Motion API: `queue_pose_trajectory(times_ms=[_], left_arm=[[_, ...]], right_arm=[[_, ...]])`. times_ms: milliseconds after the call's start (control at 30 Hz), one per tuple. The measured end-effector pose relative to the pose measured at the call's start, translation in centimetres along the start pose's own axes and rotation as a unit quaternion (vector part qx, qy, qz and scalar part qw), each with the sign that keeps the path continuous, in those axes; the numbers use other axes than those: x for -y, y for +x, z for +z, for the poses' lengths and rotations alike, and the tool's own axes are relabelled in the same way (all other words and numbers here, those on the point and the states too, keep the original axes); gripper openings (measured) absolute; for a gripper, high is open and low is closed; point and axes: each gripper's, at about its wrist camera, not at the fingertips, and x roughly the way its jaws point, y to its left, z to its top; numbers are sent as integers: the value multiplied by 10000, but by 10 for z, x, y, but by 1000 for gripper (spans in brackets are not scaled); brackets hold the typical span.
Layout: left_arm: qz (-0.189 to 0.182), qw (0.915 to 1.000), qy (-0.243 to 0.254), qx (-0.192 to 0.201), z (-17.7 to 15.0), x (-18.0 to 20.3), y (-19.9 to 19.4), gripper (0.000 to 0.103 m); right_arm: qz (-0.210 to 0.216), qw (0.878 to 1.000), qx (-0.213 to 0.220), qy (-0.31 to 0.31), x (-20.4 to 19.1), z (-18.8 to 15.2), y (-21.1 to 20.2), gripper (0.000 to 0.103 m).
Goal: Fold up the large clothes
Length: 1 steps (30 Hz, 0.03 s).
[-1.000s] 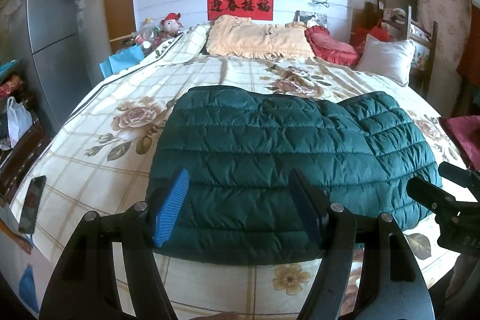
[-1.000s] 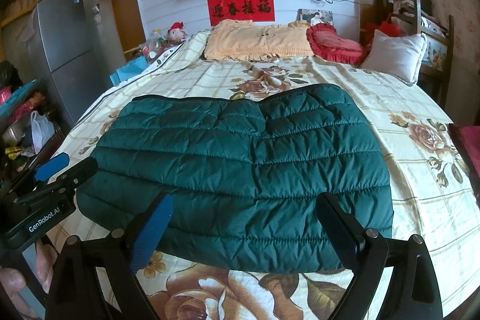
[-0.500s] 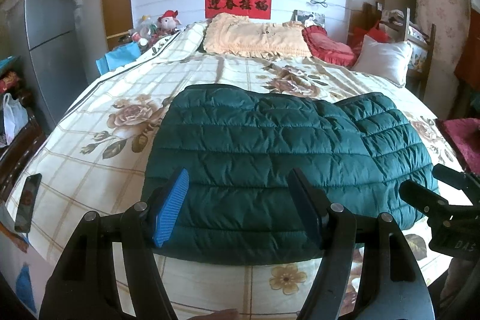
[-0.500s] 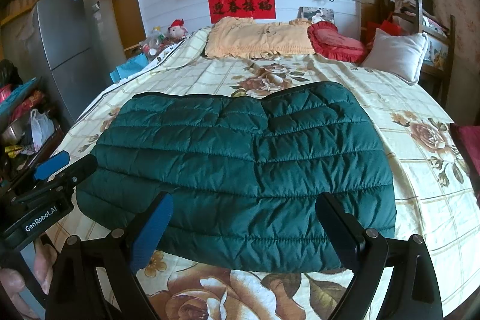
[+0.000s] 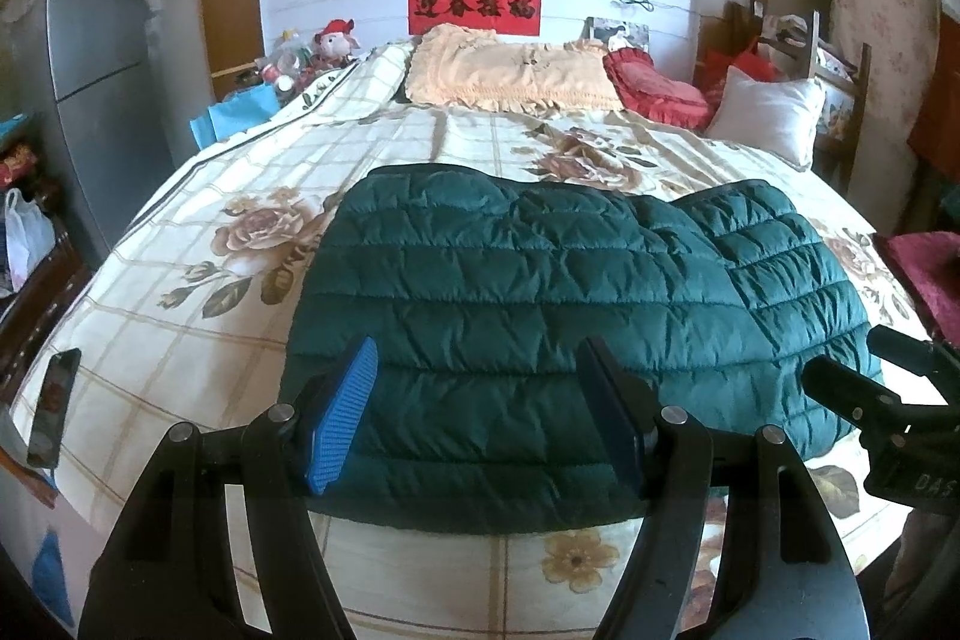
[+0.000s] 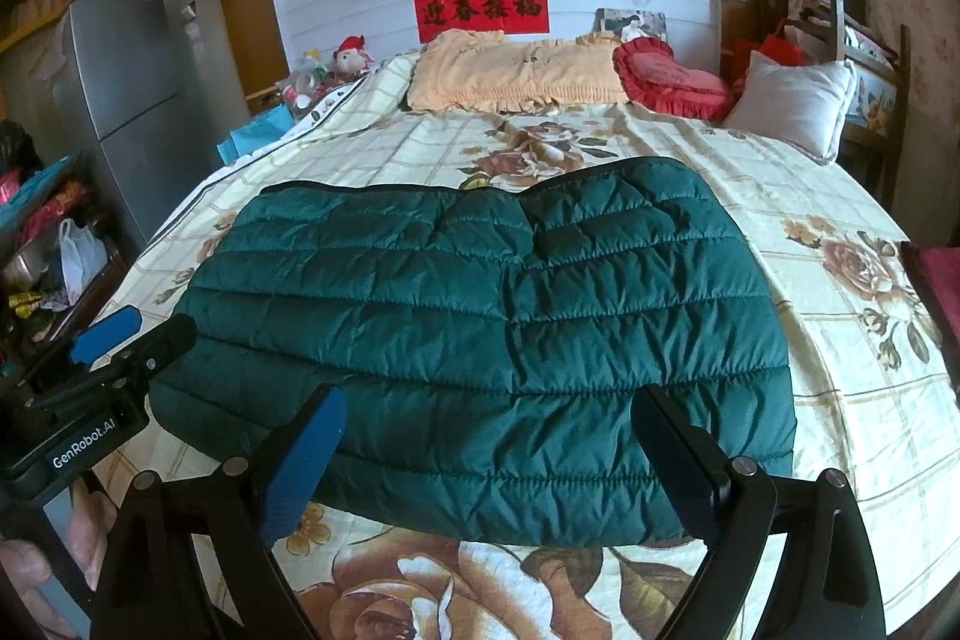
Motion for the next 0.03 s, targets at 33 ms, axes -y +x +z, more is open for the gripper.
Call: queue_pose_trajectory(times_ms=[33], left_arm=[[1,10000,-15,-2,0,-1,1,69]], right_arm=[[1,10000,-5,1,0,0,1,94]])
